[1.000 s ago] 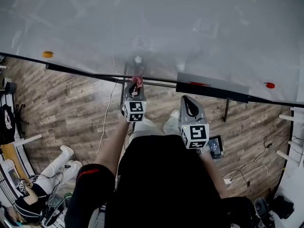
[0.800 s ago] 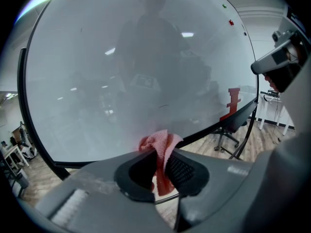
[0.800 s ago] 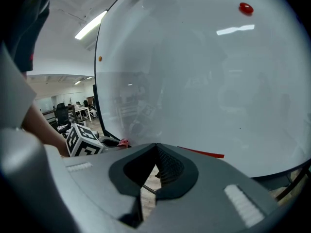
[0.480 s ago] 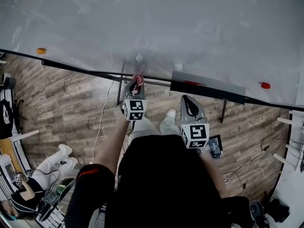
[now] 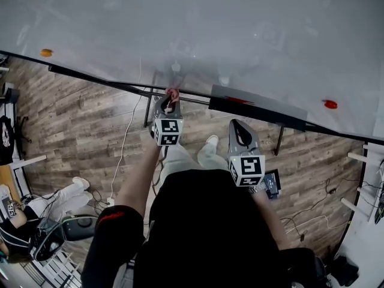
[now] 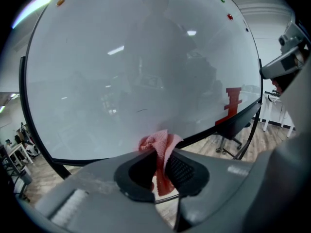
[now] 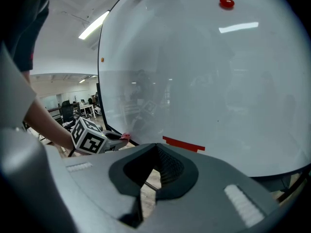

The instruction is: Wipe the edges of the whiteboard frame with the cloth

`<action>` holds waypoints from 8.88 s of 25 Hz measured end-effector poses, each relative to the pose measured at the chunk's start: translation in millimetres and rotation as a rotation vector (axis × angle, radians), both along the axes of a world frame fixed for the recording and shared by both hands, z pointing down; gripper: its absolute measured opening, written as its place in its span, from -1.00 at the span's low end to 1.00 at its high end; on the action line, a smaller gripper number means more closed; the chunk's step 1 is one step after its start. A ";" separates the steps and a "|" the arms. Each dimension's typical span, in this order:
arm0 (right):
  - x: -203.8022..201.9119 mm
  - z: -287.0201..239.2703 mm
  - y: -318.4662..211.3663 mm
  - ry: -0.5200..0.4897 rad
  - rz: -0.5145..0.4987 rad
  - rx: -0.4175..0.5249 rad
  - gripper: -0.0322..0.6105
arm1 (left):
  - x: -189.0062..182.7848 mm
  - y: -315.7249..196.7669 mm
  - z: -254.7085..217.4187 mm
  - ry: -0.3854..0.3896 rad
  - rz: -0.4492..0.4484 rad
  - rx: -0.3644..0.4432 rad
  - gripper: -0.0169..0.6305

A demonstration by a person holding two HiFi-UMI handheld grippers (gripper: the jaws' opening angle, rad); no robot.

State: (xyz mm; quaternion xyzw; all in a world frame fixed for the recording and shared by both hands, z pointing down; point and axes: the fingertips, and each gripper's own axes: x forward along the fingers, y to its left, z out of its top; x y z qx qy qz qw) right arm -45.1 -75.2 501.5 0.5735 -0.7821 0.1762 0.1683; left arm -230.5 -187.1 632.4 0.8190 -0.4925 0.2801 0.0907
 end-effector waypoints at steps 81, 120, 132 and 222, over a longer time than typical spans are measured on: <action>76.4 1.8 25.7 -0.003 0.090 -0.017 -0.89 | 96.1 29.3 1.8 -0.025 0.098 -0.068 -0.81; 90.9 11.1 34.2 -0.022 0.100 -0.037 -0.89 | 146.9 50.4 -4.8 -0.037 0.199 -0.071 -0.81; 99.8 12.1 37.6 -0.028 0.106 -0.038 -0.89 | 169.1 59.8 -7.9 -0.049 0.252 -0.060 -0.81; 219.8 9.2 36.7 -0.023 0.071 -0.034 -0.89 | 274.3 88.5 0.6 -0.074 0.256 -0.066 -0.80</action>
